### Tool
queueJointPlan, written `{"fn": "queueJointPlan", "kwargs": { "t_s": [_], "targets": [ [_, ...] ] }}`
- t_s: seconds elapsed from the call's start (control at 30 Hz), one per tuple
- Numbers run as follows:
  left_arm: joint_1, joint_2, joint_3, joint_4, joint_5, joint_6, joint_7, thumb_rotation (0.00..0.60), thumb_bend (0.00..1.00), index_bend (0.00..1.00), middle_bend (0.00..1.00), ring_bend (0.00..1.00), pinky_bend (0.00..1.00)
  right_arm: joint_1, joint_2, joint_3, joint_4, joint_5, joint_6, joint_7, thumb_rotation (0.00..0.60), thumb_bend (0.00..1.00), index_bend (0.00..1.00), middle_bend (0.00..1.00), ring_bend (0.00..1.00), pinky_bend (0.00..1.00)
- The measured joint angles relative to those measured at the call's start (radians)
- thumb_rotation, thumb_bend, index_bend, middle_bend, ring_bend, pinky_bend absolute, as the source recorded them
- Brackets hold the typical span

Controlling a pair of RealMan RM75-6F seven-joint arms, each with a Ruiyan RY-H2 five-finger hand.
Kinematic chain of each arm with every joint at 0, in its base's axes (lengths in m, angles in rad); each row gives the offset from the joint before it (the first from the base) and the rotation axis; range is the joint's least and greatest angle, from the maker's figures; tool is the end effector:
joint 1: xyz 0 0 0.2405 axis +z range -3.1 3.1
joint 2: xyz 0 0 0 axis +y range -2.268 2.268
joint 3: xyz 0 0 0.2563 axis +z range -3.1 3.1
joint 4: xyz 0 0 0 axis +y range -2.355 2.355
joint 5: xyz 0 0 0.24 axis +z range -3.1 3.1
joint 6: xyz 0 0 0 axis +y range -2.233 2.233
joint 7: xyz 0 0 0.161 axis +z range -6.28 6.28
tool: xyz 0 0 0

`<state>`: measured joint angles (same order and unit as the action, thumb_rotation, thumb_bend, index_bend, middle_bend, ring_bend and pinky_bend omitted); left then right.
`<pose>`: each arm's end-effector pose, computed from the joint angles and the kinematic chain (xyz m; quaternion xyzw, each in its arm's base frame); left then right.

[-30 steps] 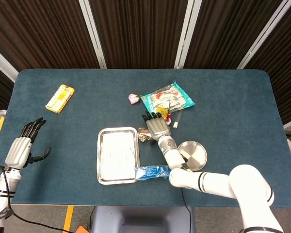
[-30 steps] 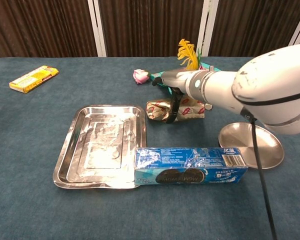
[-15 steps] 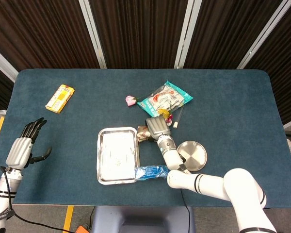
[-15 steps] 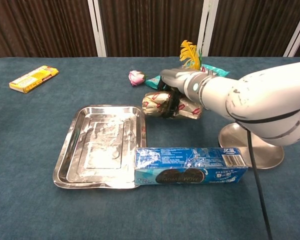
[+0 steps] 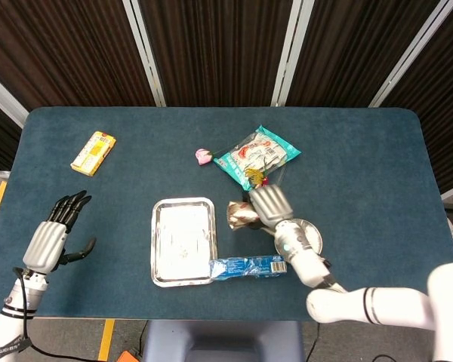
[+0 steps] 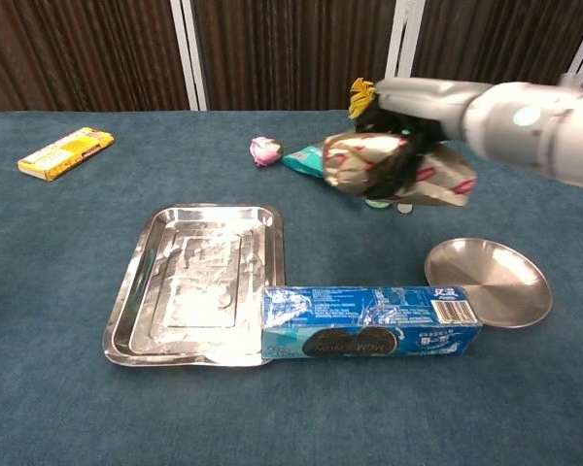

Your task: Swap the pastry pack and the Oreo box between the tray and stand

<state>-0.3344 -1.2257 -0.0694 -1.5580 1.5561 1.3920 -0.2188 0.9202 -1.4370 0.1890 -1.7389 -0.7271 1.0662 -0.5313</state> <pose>-0.2571 0.2763 0.0874 -0.6216 -0.4026 -0.5076 0.4403 -0.0864 -0.3681 -0.0233 0.7242 -0.4111 0.3556 0.4243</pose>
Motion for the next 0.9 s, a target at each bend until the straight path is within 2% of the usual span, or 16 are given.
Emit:
{"fn": "queueJointPlan", "kwargs": {
  "t_s": [0.13, 0.27, 0.33, 0.47, 0.53, 0.6, 0.7, 0.9],
  "targets": [
    [-0.002, -0.012, 0.012, -0.024, 0.011, -0.009, 0.035, 0.6, 0.38, 0.0, 0.0, 0.0, 0.0, -0.118, 0.1, -0.086, -0.046, -0.123, 0.033, 0.089, 0.6, 0.37, 0.83, 0.67, 0.69, 0.77],
    [-0.006, -0.026, 0.025, -0.033, 0.023, -0.025, 0.057, 0.6, 0.38, 0.0, 0.0, 0.0, 0.0, -0.169, 0.106, -0.127, 0.019, -0.175, 0.023, 0.174, 0.6, 0.37, 0.75, 0.67, 0.64, 0.74],
    [-0.009, -0.029, 0.028, -0.034, 0.027, -0.031, 0.064, 0.6, 0.38, 0.0, 0.0, 0.0, 0.0, -0.185, 0.095, -0.137, 0.072, -0.193, 0.0, 0.214, 0.6, 0.37, 0.57, 0.6, 0.54, 0.68],
    [-0.015, -0.034, 0.036, -0.043, 0.032, -0.048, 0.087, 0.6, 0.38, 0.0, 0.0, 0.0, 0.0, -0.199, 0.067, -0.145, 0.149, -0.226, -0.061, 0.266, 0.6, 0.37, 0.13, 0.32, 0.27, 0.43],
    [-0.016, -0.033, 0.043, -0.048, 0.037, -0.054, 0.098, 0.6, 0.38, 0.0, 0.0, 0.0, 0.0, -0.2, 0.061, -0.143, 0.163, -0.237, -0.099, 0.291, 0.6, 0.35, 0.02, 0.23, 0.17, 0.34],
    [-0.016, -0.031, 0.053, -0.056, 0.046, -0.06, 0.103, 0.6, 0.38, 0.0, 0.0, 0.0, 0.0, -0.2, 0.059, -0.141, 0.171, -0.248, -0.135, 0.318, 0.6, 0.31, 0.0, 0.17, 0.11, 0.28],
    [-0.018, -0.027, 0.068, -0.069, 0.062, -0.07, 0.108, 0.6, 0.38, 0.0, 0.0, 0.0, 0.0, -0.198, 0.065, -0.14, 0.171, -0.269, -0.183, 0.348, 0.6, 0.25, 0.0, 0.11, 0.07, 0.23],
    [-0.024, -0.007, 0.1, -0.115, 0.108, -0.088, 0.104, 0.6, 0.38, 0.0, 0.0, 0.0, 0.0, -0.224, 0.145, -0.14, 0.089, -0.336, -0.188, 0.41, 0.6, 0.21, 0.0, 0.03, 0.0, 0.16]
  ]
}}
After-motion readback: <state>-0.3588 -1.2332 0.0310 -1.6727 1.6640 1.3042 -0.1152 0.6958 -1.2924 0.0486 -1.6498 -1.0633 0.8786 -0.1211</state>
